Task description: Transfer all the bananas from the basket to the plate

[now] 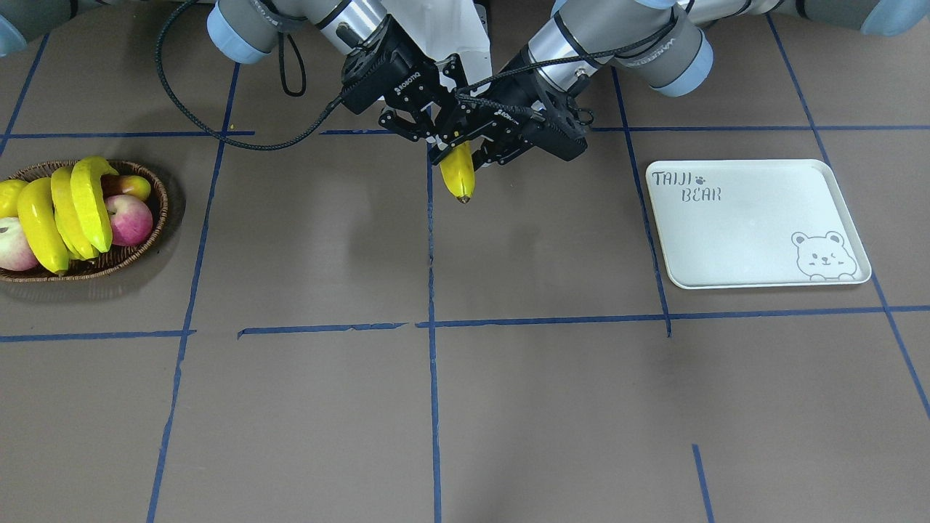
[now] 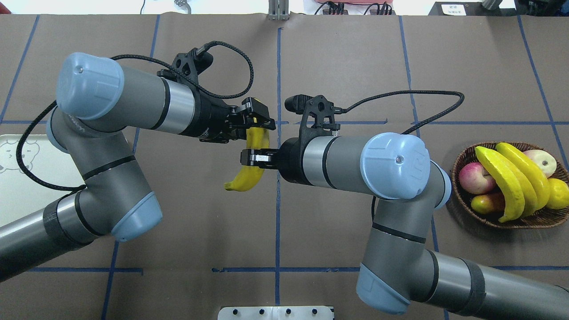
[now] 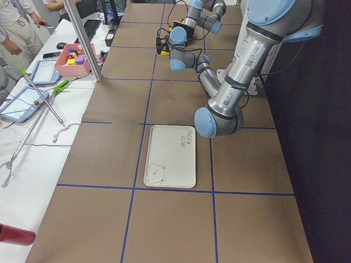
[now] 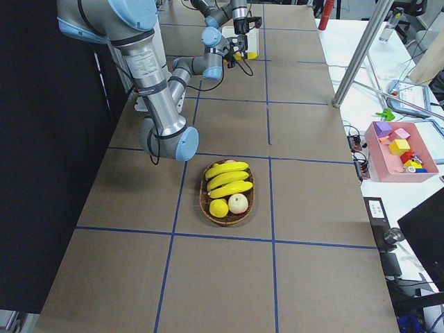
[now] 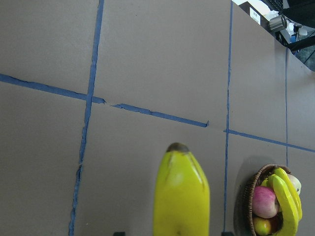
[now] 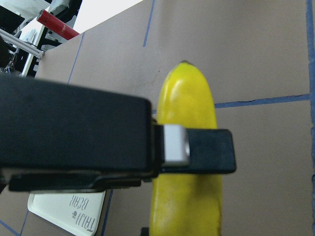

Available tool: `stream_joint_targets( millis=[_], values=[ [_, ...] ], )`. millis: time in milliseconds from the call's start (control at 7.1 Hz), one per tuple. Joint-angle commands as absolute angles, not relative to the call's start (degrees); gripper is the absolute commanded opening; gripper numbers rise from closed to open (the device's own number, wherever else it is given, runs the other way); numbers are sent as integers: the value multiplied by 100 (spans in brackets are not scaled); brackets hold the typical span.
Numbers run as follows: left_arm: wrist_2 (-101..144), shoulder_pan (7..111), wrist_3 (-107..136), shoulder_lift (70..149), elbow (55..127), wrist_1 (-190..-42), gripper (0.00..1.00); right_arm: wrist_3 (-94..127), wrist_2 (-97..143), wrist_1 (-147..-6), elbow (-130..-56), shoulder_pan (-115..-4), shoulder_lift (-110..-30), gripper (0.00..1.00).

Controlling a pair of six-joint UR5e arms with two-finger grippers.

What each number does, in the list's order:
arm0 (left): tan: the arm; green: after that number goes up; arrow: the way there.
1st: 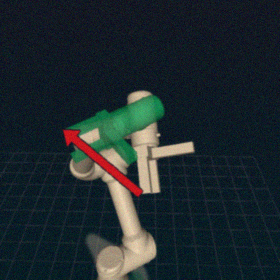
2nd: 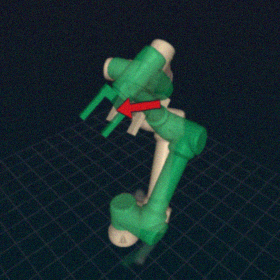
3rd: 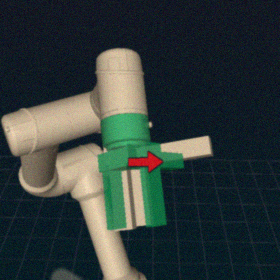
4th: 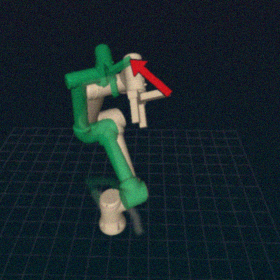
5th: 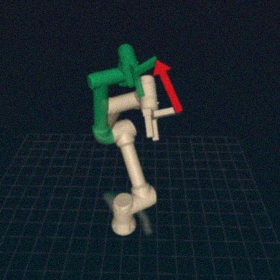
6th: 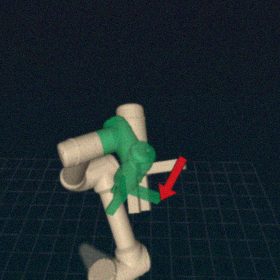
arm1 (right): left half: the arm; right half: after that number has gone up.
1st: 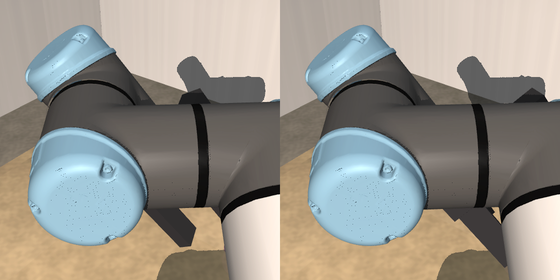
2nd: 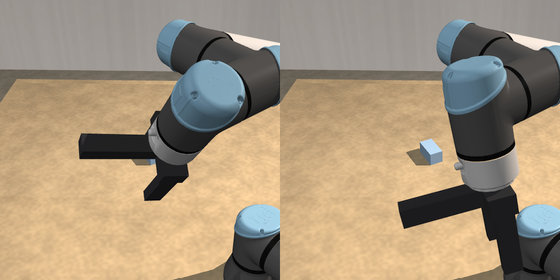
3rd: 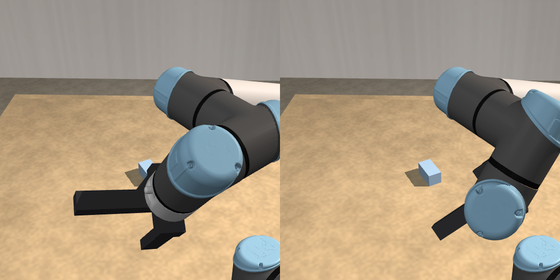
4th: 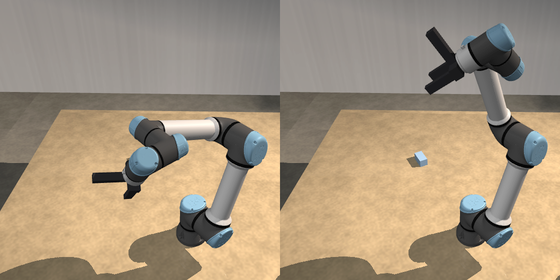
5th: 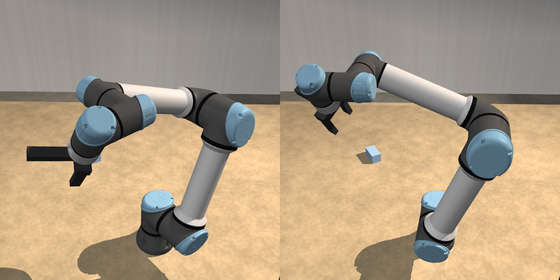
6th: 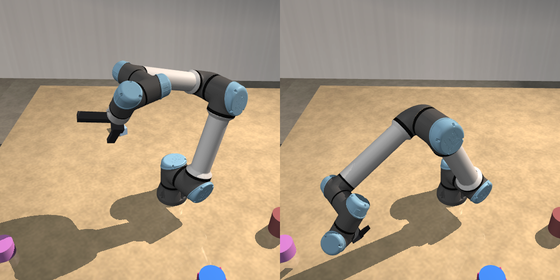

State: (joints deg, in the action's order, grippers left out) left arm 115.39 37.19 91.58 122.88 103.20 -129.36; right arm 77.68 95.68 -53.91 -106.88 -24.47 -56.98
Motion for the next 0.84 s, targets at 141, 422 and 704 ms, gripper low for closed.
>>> stream_joint_targets(
  millis=[141,422,704],
  values=[
    [11549,3735,9176,12243,10371,-12894,0,7787,9571,-5379,-10661,-2452,-5669,73],
    [11549,3762,9167,12226,10371,-12894,0,7770,9754,-5719,-10705,-2661,-5660,99],
    [11549,3910,9158,12173,10362,-12885,0,7761,10998,-5924,-10723,-3362,-5712,99]
  ],
)
